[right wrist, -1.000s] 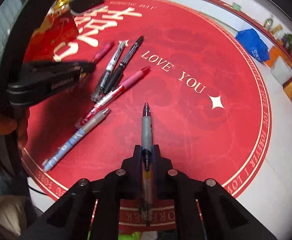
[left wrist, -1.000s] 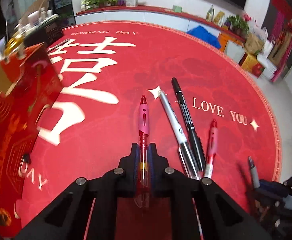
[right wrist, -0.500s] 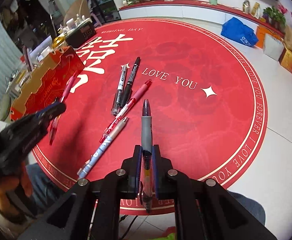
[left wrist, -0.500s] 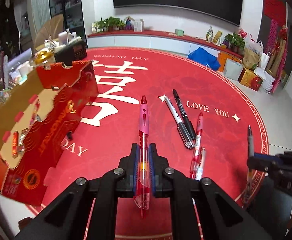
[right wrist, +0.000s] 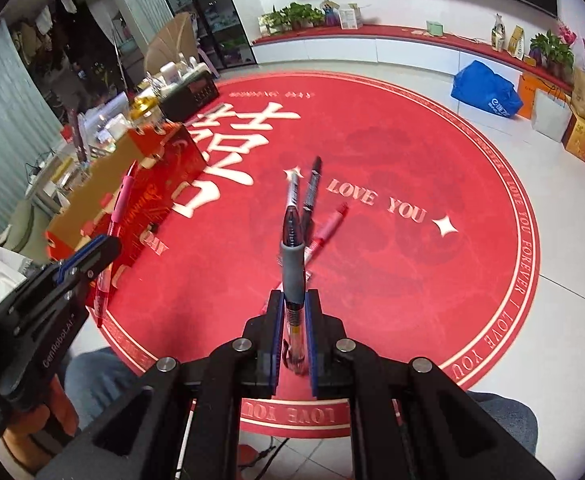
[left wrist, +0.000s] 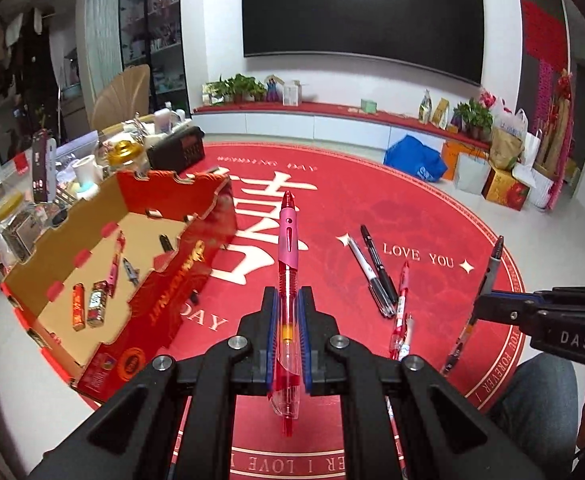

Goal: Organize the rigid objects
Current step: 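Carry the pink pen and grey pen over the cardboard box with both tools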

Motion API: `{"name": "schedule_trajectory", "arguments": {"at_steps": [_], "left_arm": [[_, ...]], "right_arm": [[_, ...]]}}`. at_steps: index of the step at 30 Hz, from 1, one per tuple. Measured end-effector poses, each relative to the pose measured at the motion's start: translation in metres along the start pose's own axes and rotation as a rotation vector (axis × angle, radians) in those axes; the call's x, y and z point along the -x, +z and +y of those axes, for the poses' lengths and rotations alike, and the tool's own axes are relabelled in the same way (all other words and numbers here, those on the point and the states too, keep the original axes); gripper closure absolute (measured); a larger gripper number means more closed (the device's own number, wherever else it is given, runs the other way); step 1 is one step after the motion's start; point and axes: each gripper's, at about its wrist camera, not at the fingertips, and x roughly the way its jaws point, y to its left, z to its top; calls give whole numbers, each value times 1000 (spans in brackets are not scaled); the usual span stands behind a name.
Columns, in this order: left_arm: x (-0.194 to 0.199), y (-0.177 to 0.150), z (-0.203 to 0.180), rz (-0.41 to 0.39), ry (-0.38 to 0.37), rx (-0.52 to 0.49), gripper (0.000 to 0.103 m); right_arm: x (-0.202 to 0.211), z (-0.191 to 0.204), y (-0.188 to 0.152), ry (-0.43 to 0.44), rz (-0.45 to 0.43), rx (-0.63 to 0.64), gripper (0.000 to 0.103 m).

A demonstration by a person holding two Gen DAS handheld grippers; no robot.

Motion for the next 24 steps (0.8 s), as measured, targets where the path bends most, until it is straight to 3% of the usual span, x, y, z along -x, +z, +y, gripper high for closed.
{"name": "schedule_trajectory", "arguments": {"at_steps": [24], "left_arm": [[39, 12, 106, -96, 163, 141, 92]], "right_arm": [[-19, 141, 45, 130, -21, 259, 92]]}}
